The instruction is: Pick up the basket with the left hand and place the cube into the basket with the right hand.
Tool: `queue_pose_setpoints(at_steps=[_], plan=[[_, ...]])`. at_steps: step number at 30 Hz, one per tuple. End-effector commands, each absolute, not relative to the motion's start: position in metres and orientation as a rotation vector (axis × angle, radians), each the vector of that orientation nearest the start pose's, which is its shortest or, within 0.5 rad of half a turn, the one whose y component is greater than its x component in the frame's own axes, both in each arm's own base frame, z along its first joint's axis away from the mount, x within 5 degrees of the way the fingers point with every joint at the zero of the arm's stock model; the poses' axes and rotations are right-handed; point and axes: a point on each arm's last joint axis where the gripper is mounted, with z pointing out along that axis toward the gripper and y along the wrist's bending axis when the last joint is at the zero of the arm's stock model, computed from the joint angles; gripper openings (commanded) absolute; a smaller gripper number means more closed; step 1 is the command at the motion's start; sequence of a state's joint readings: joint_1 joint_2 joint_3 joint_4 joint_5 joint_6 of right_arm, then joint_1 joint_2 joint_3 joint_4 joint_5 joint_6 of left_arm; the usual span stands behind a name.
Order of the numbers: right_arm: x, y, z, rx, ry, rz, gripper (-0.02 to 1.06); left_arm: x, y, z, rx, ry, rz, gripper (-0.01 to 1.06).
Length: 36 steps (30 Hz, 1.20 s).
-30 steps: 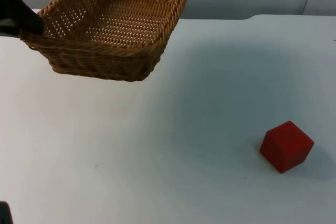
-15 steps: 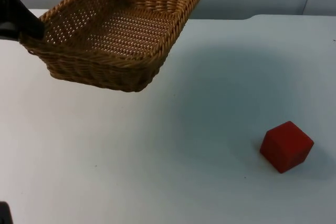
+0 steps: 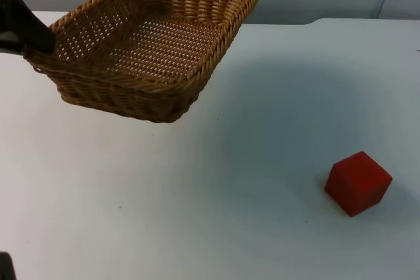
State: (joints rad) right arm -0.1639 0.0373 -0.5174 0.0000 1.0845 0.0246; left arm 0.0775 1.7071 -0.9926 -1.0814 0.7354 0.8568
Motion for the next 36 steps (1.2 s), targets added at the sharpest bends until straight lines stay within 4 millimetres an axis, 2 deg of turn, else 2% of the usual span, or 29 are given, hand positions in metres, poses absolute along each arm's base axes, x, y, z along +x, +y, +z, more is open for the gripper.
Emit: queue_pose_setpoints(at_steps=[1, 36], plan=[[-0.0018, 0.0003, 0.2796, 0.2, 2.072, -0.085, 0.0, 0.3332, -0.0306, 0.2135, 0.008, 2.472, -0.861, 0.0], [-0.0018, 0.0003, 0.2796, 0.2, 2.072, -0.085, 0.0, 0.3333, -0.0305, 0.2135, 0.007, 2.472, -0.859, 0.0]])
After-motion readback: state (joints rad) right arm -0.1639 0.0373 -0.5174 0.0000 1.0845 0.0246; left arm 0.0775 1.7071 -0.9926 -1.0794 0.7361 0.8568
